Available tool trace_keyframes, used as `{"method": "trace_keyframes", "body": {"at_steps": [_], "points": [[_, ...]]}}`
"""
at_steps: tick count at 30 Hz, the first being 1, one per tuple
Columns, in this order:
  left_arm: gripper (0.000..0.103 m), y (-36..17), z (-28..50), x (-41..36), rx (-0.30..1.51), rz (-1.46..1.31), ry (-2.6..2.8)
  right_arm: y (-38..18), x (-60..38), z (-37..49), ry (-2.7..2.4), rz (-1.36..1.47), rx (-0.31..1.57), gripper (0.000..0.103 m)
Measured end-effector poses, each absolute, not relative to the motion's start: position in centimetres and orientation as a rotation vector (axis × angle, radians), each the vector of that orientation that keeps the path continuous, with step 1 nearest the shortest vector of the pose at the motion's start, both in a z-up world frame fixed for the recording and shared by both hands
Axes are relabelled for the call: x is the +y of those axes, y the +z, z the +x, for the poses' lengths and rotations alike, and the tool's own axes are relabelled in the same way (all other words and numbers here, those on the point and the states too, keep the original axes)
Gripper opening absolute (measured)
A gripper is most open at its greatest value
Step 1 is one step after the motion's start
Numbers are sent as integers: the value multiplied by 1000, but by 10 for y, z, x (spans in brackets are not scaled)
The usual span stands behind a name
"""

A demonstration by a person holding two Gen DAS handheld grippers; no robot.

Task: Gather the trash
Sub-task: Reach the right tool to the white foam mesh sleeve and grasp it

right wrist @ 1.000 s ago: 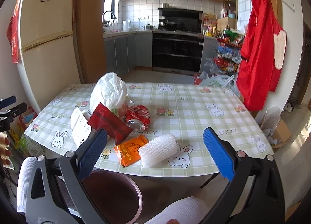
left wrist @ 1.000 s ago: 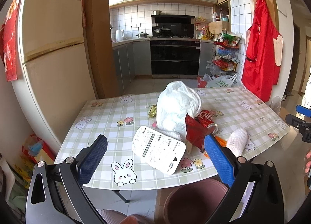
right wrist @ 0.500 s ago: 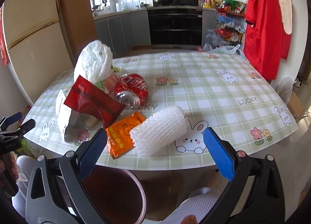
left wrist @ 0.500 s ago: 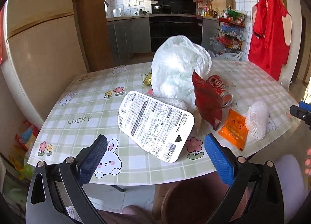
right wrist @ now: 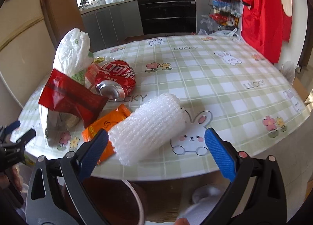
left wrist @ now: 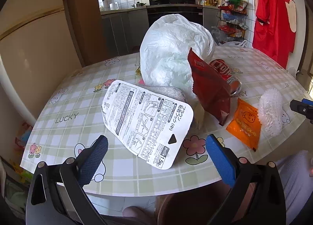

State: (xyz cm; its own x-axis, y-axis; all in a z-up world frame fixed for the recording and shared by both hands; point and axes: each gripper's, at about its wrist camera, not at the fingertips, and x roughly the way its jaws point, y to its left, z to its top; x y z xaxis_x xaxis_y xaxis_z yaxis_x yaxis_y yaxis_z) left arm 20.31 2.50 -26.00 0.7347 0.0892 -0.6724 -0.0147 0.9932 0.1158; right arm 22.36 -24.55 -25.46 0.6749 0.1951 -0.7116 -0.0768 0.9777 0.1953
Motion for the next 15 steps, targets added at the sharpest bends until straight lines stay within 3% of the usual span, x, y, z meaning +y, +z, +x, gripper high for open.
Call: {"method": "trace_keyframes", "body": {"at_steps": [10,15], "points": [[93,-259,192,42,720,11,79,-300,-244,274,80,301,923,96],[84,-257,189,48,717,-7,74,-303,-249,270,152,338,927,69]]}}
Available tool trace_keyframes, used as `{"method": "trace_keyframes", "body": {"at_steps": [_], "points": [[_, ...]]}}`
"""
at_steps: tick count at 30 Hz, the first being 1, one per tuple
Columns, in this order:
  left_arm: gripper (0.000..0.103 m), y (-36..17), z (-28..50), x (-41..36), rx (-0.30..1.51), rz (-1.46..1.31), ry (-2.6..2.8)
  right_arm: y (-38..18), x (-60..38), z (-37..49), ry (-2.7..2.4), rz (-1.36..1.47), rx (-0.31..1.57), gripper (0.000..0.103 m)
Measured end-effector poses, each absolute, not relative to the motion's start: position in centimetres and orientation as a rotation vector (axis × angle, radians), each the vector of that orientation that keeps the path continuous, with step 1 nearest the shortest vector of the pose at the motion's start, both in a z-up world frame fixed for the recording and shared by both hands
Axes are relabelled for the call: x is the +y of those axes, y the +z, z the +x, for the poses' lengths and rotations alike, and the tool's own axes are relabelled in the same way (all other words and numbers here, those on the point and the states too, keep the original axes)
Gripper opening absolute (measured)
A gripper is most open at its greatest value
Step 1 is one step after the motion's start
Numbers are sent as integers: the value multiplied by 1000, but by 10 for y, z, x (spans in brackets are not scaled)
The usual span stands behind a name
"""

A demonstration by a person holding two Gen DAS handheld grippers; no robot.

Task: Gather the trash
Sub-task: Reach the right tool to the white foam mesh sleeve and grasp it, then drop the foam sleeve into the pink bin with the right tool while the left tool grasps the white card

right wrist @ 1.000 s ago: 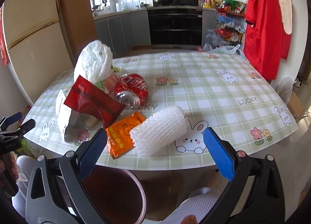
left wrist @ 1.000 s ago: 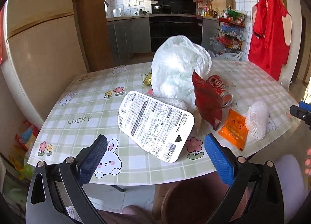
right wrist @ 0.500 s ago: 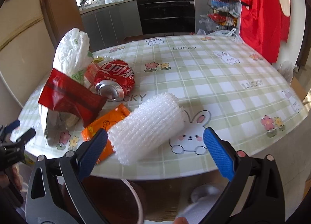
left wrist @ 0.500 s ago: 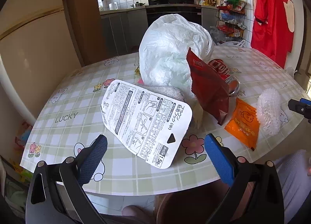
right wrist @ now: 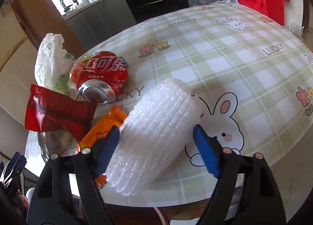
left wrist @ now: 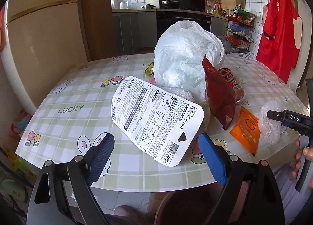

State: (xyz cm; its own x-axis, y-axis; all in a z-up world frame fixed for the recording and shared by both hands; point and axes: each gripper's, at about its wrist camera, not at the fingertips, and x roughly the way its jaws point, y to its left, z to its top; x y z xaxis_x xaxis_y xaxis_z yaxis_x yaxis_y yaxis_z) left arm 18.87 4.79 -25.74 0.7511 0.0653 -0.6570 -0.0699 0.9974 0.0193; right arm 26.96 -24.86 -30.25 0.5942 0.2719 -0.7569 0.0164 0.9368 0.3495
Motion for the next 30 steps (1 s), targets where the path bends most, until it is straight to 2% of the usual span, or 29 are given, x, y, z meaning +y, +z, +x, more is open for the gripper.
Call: {"method": "trace_keyframes", "body": {"at_steps": [2,5,12,19,23,30], "points": [[82,-257,188,49,716,-30,65,-296,-246,265,174,315,911,61],[82,-256,187,49,710,-40,62,-284,-244,255,207,319,866,56],[82,-256,182,49,715,-29,76,-257,-225,227,323,254,797,56],[82,-269,192,29,718,52,32,-257,-206,208,396,244,815,56],[76,-282,208,13,733,143,32,-254,-205,202,407,240,808,56],[75,-288,216,16,748,138,61,-254,-202,192,437,215,813,56]]}}
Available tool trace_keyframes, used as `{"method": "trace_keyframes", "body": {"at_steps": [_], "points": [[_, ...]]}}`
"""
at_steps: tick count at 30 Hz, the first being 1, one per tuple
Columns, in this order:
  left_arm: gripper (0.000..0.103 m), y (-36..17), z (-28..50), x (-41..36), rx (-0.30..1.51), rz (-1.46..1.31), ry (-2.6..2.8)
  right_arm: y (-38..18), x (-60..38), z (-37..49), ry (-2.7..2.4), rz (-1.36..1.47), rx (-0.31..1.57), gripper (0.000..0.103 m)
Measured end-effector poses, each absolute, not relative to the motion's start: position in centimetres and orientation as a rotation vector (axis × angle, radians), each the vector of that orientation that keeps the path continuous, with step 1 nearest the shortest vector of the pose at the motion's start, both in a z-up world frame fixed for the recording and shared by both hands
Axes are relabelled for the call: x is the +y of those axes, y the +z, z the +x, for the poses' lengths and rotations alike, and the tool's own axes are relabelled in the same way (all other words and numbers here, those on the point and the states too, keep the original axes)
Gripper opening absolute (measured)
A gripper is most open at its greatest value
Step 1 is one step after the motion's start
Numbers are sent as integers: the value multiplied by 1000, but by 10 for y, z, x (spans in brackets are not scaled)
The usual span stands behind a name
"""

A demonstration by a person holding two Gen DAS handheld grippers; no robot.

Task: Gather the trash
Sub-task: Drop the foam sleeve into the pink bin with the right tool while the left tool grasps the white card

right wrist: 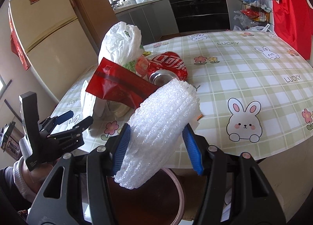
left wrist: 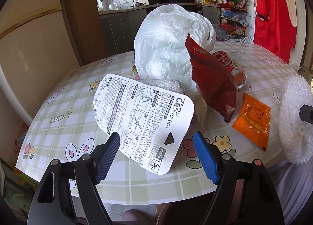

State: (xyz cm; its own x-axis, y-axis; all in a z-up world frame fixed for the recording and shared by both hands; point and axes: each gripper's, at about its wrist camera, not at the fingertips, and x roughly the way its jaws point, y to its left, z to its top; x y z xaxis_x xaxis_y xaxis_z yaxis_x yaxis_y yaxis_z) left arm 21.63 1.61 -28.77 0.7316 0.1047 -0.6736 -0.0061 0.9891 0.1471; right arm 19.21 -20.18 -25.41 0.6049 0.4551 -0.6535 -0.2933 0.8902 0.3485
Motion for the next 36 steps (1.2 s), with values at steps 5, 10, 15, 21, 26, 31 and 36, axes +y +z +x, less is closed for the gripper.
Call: {"method": "trace_keyframes", "body": {"at_steps": [5,10,15,21,26,31,36], "points": [[74,-296,222,20,776,140,61,-258,-187,186,493,175,847,56],[71,-297,229,19,760,175,88,-257,-177,173,541,134,861,56],[39,-299,232,19,765,198,102,-261,-181,173,530,157,884,56],[9,-277,209,47,700,100,98,-258,-180,172,537,161,879,56],[5,-246,187,82,631,12,98,-258,-175,172,551,161,880,56],[1,-215,168,111,573,-76,79,-256,-168,171,570,152,874,56],[1,-192,150,113,536,-112,36,-251,-162,167,591,133,866,56]]}}
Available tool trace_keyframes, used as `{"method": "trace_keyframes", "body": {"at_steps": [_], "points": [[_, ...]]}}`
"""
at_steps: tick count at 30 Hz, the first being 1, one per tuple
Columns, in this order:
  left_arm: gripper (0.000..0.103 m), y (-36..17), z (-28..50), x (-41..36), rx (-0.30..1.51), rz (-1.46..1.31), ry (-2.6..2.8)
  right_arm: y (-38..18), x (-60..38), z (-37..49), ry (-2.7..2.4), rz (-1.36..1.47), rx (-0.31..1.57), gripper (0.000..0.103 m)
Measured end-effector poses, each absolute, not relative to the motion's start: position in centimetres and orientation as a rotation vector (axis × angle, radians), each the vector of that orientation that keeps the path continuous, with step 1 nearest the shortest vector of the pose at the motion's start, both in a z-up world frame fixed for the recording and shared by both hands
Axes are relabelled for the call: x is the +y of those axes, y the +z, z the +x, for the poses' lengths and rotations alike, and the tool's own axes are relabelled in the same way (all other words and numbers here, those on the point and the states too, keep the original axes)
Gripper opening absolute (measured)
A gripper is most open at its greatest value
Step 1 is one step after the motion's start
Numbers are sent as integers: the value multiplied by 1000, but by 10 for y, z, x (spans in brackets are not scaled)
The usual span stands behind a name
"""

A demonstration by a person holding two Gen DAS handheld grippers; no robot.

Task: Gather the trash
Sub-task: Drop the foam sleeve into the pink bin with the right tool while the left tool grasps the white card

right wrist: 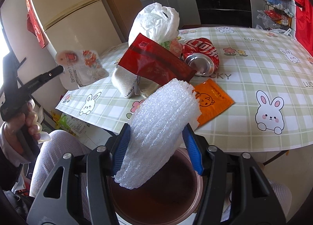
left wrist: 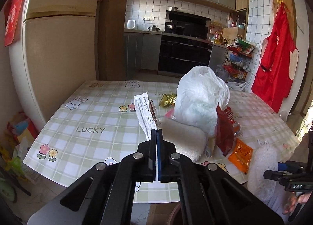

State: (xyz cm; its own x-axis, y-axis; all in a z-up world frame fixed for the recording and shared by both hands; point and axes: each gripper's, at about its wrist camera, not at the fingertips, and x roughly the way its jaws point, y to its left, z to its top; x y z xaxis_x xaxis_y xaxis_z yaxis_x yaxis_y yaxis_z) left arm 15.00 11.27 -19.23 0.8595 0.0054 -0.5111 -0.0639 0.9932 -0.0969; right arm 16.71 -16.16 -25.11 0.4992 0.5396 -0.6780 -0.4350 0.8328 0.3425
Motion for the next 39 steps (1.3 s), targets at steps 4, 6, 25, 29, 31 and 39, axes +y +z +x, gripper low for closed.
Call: {"method": "trace_keyframes", "body": {"at_steps": [4,6,25,29,31,39], "points": [[1,-179,137,102,511,-120,9,-247,-157,163,620,114,865,56],[1,-174,132,97,503,-132,-4,-245,-152,159,644,96,867,56],[1,-145,73,57,457,-145,-211,-230,-137,122,695,9,861,84],[1,-145,65,47,477,-125,-261,-222,-143,118,665,15,825,92],[1,-147,64,43,501,-119,-292,-217,-149,117,624,25,799,94],[1,-175,75,30,770,-196,-456,-204,-179,125,480,82,724,96]]}}
